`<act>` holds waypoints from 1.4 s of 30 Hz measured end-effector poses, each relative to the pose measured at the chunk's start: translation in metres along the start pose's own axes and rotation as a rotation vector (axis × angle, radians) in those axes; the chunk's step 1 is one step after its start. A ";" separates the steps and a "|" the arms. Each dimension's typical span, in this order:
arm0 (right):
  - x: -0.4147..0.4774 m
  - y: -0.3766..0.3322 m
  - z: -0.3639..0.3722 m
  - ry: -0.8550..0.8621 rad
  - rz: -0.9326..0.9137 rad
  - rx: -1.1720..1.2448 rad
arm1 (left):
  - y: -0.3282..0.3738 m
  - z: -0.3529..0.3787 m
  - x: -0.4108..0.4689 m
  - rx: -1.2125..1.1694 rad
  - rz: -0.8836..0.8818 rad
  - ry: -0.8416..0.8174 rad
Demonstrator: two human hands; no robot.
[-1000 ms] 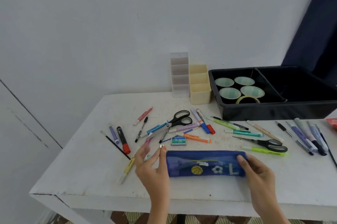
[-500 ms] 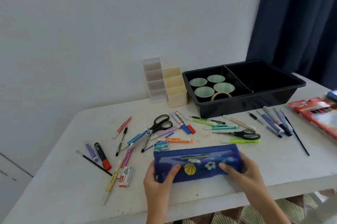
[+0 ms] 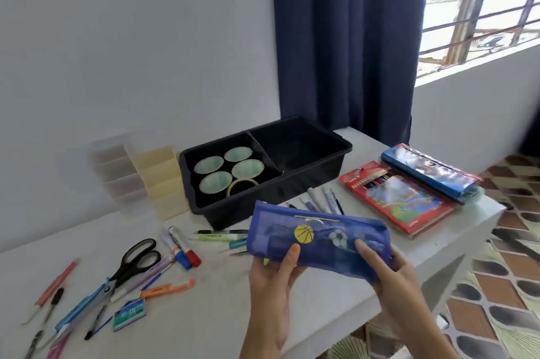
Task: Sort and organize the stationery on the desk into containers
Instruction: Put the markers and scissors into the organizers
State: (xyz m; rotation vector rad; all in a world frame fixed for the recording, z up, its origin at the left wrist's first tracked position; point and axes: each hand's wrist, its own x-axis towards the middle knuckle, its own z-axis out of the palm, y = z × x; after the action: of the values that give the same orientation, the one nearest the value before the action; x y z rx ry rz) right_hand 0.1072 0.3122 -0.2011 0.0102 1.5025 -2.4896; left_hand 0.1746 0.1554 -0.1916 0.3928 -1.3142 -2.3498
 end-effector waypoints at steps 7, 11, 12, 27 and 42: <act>0.057 -0.064 -0.076 0.062 -0.080 -0.016 | -0.045 0.111 0.058 0.017 -0.029 -0.118; 0.085 -0.096 -0.110 0.111 -0.145 -0.051 | -0.072 0.176 0.089 -0.022 -0.113 -0.069; 0.092 -0.102 -0.117 0.123 -0.153 -0.057 | -0.079 0.190 0.096 0.001 -0.125 -0.090; 0.178 -0.139 -0.163 0.143 -0.170 -0.488 | -0.150 0.281 0.185 0.255 -0.196 -0.209; 0.168 -0.132 -0.147 0.387 -0.526 -1.257 | -0.145 0.263 0.156 0.718 0.008 0.031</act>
State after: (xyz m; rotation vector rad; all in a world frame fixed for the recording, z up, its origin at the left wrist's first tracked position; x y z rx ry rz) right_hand -0.0991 0.4667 -0.1768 -0.1360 3.2791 -1.3703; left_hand -0.1081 0.3418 -0.1871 0.6197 -2.1087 -1.7800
